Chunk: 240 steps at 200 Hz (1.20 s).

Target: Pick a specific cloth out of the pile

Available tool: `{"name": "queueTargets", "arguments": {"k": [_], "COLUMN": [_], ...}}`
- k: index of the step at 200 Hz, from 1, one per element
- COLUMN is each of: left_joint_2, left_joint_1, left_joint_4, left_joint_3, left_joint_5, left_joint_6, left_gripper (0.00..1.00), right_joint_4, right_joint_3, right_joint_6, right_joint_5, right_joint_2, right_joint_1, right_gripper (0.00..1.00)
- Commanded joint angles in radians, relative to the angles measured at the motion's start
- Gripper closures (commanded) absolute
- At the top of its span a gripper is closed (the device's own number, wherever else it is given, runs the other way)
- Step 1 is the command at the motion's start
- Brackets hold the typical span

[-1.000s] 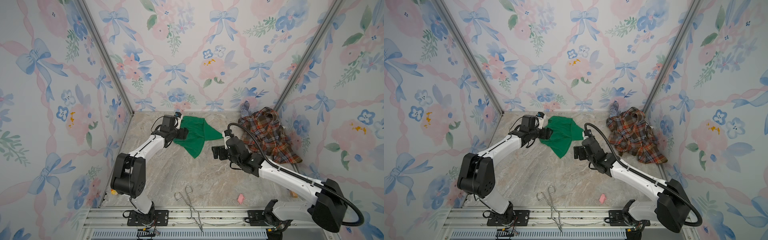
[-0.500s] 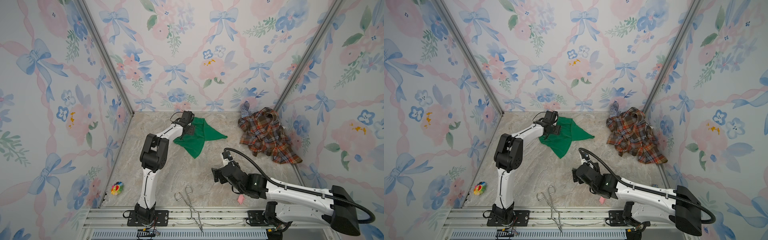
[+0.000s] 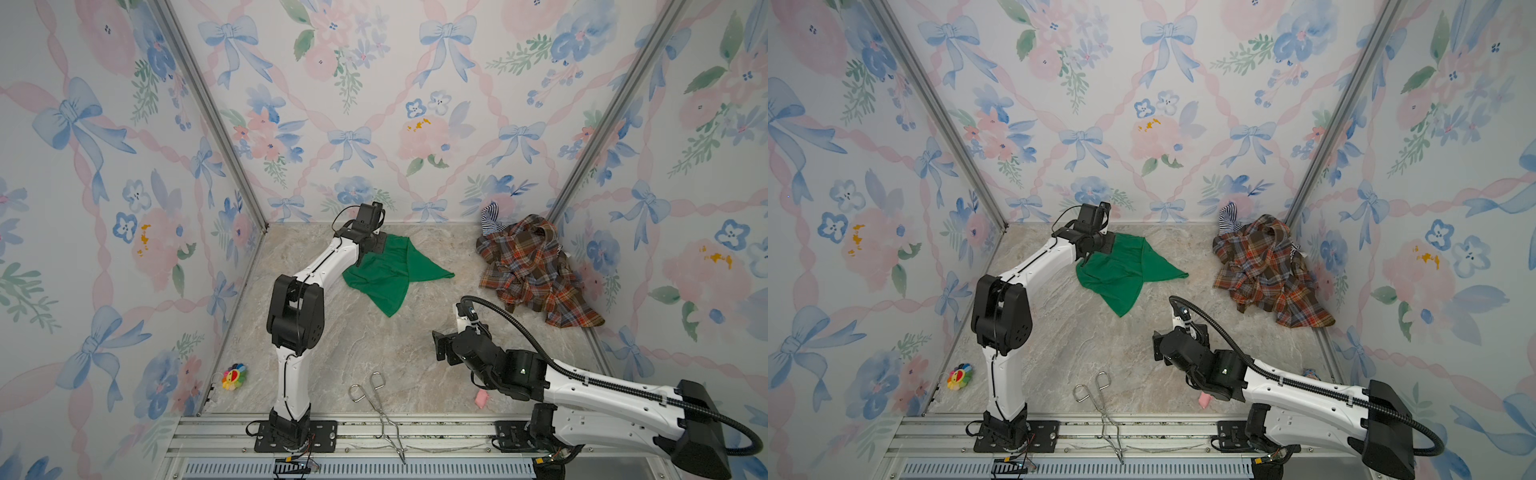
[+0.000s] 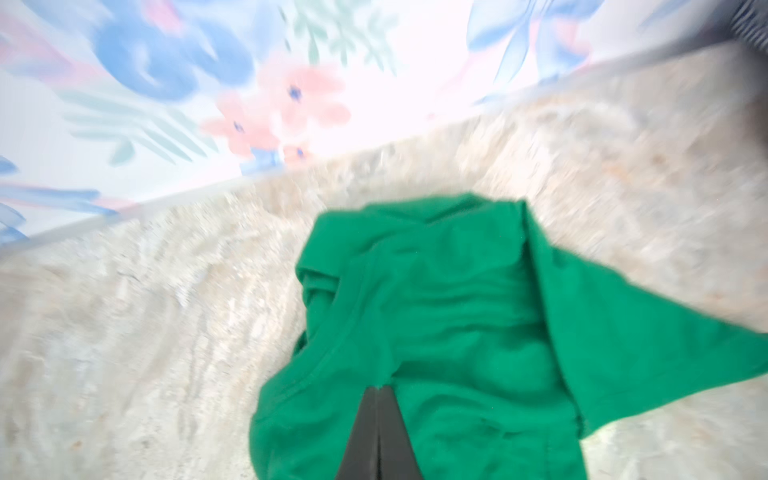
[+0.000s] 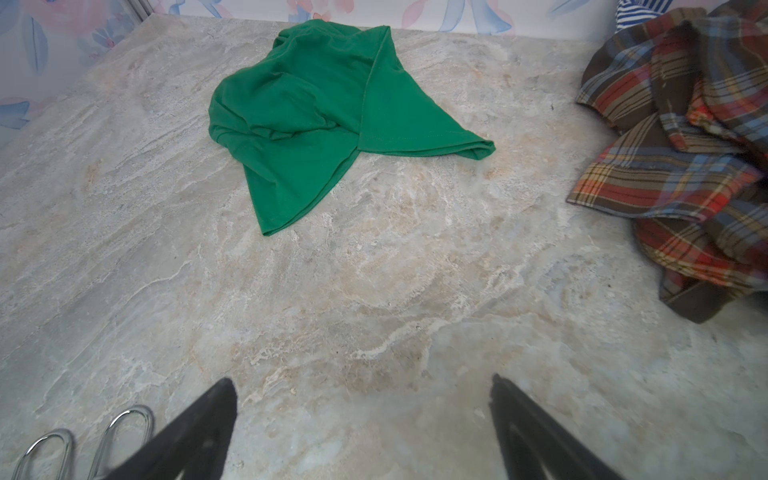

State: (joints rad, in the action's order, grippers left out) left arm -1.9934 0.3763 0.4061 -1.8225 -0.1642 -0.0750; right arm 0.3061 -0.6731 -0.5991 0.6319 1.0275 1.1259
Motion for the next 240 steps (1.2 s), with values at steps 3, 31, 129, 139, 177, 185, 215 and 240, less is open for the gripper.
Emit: {"name": "queueTargets", "arguments": {"k": [3, 31, 129, 139, 177, 185, 215, 240], "left_joint_2": [0.121, 0.106, -0.214, -0.245, -0.316, -0.316, -0.248, -0.127], "left_joint_1": [-0.016, -0.032, -0.034, -0.033, -0.032, -0.031, -0.028, -0.034], "left_joint_4": [-0.016, -0.016, -0.020, -0.020, -0.018, -0.018, -0.018, -0.018], "left_joint_3": [-0.088, -0.048, -0.016, -0.028, -0.061, -0.068, -0.091, -0.138], "left_joint_5": [0.050, 0.136, 0.068, 0.054, 0.044, 0.040, 0.055, 0.092], "left_joint_6": [0.008, -0.022, 0.101, 0.107, 0.090, 0.085, 0.095, 0.122], "left_gripper": [1.00, 0.81, 0.27, 0.29, 0.63, 0.79, 1.00, 1.00], "right_joint_4": [0.022, 0.017, -0.002, -0.005, 0.019, 0.023, 0.027, 0.016], "right_joint_3": [-0.049, -0.056, -0.019, -0.009, 0.006, 0.008, 0.024, 0.035], "right_joint_6": [0.028, 0.042, 0.035, 0.032, 0.018, 0.015, 0.010, 0.009], "right_joint_5": [0.022, 0.006, -0.054, -0.054, -0.035, -0.032, -0.022, -0.021], "right_joint_2": [-0.002, 0.011, -0.049, -0.060, -0.081, -0.085, -0.099, -0.100], "right_joint_1": [-0.024, -0.047, -0.032, -0.029, -0.030, -0.032, -0.035, -0.043], "right_gripper": [0.03, 0.03, 0.03, 0.03, 0.03, 0.03, 0.03, 0.03]}}
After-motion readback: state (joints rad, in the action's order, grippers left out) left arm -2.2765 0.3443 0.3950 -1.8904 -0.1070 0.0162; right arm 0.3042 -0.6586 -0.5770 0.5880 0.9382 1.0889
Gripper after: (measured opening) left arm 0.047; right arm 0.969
